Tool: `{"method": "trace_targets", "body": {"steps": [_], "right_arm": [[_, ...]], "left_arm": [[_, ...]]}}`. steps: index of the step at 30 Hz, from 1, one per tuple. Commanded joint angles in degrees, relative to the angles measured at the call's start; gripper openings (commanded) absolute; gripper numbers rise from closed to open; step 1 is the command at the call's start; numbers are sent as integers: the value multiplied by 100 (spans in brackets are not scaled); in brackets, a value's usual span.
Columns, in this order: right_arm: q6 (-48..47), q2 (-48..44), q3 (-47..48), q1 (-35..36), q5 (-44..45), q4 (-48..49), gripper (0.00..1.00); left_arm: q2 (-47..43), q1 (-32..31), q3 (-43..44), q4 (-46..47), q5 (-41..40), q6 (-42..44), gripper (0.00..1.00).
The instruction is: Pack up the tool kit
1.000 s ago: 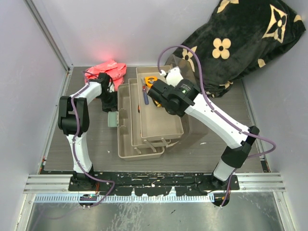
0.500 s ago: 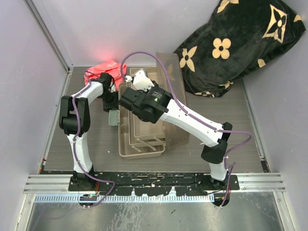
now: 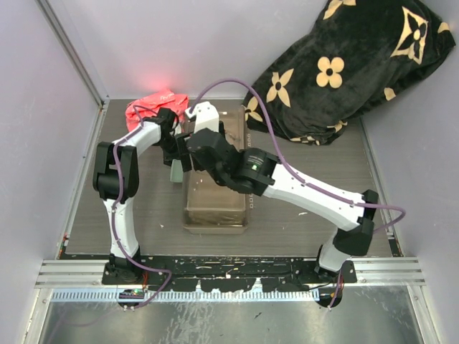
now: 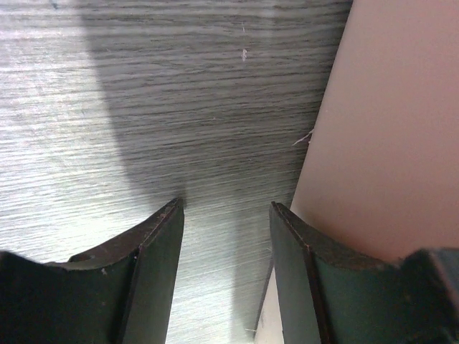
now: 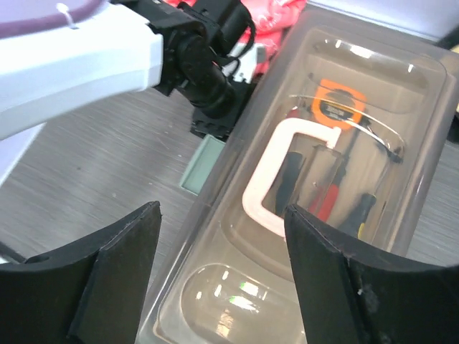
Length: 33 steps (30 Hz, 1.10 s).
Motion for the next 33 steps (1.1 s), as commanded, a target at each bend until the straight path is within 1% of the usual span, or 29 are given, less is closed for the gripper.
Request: {"method": "trace_targets", "body": {"steps": [1, 3, 5, 7, 11, 13, 19, 26, 29, 33], "right_arm": [[-248, -823, -617, -25, -341, 1720, 76], [-270, -914, -561, -25, 129, 1565, 78], [-254, -879, -391, -94, 554, 1020, 79], [-71, -799, -257, -305, 598, 546, 79], [449, -555, -115, -832, 345, -302, 78], [586, -428, -72, -1013, 177, -578, 77], [751, 44, -32, -1420, -442, -930, 75], [852, 643, 14, -1622, -901, -1345, 72], [940, 676, -39, -1663, -969, -1479, 70], [1077, 513, -56, -1684, -829, -1674, 68]], "left_arm": [[76, -109, 79, 147, 436, -168, 53], [10, -119, 44, 159, 486, -199, 53], [-96, -119, -14, 161, 555, -229, 53], [-225, -127, -110, 194, 626, -315, 53], [-579, -243, -415, 316, 754, -509, 53], [-762, -350, -586, 388, 812, -615, 53], [-1204, -602, -1134, 607, 1012, -926, 53], [-1378, -638, -1278, 722, 1020, -1015, 54], [-1351, -642, -1245, 720, 1054, -1035, 55], [-1316, -642, -1217, 705, 1037, -1028, 55]]}}
